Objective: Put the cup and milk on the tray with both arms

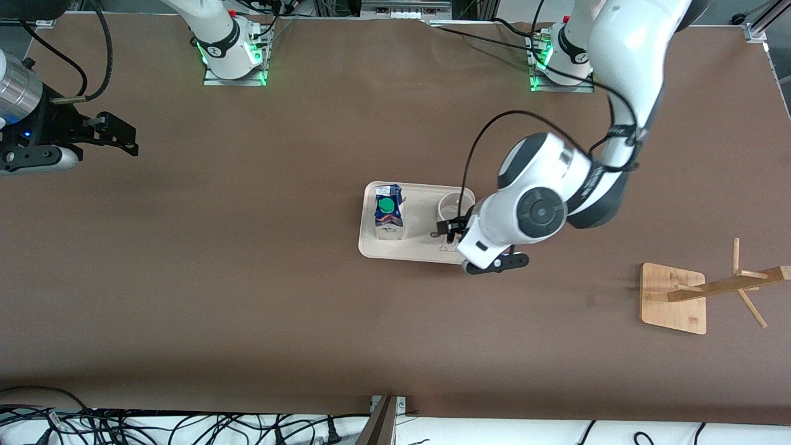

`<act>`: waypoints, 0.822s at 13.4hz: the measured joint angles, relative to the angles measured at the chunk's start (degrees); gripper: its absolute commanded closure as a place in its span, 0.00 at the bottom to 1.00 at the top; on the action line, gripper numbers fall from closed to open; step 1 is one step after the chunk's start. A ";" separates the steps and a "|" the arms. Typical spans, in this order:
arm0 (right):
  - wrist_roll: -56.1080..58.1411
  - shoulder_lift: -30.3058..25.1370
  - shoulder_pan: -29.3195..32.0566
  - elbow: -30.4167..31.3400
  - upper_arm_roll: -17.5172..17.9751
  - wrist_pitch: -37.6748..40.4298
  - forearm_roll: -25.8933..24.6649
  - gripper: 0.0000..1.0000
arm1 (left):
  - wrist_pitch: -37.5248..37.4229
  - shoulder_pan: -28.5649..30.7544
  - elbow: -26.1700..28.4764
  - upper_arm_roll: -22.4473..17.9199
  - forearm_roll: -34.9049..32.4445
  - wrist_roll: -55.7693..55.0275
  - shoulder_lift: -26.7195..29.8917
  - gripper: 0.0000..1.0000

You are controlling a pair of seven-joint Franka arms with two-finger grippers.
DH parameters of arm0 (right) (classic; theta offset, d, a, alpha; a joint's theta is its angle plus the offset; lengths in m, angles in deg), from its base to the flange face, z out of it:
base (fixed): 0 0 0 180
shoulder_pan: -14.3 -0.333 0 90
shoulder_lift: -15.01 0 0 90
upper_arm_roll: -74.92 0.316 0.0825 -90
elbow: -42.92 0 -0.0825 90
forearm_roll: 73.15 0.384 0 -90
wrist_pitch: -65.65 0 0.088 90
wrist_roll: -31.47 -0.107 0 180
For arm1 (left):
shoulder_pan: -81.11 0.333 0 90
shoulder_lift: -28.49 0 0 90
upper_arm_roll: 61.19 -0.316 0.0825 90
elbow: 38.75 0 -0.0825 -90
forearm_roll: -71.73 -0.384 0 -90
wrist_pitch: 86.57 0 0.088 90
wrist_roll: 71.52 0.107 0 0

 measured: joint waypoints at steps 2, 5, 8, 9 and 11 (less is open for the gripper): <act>0.00 0.00 0.00 0.00 0.00 0.00 0.00 0.00 | -4.16 3.80 0.02 -0.13 -1.08 8.42 4.53 0.00; 0.00 0.01 -0.01 -0.02 0.00 0.00 0.00 0.00 | -6.56 9.19 0.02 -0.16 -5.34 18.14 10.05 0.00; 0.00 0.02 -0.01 -0.04 0.01 0.00 0.00 0.00 | -8.80 13.73 0.10 -0.21 -6.04 20.58 14.79 0.00; 0.00 0.02 -0.01 -0.04 0.01 0.00 0.00 0.00 | -10.64 14.98 0.36 -0.22 -6.18 20.90 16.29 0.00; 0.00 0.03 -0.01 -0.04 0.01 0.00 0.00 0.00 | -13.09 16.73 2.40 -0.25 -6.19 21.53 19.26 0.00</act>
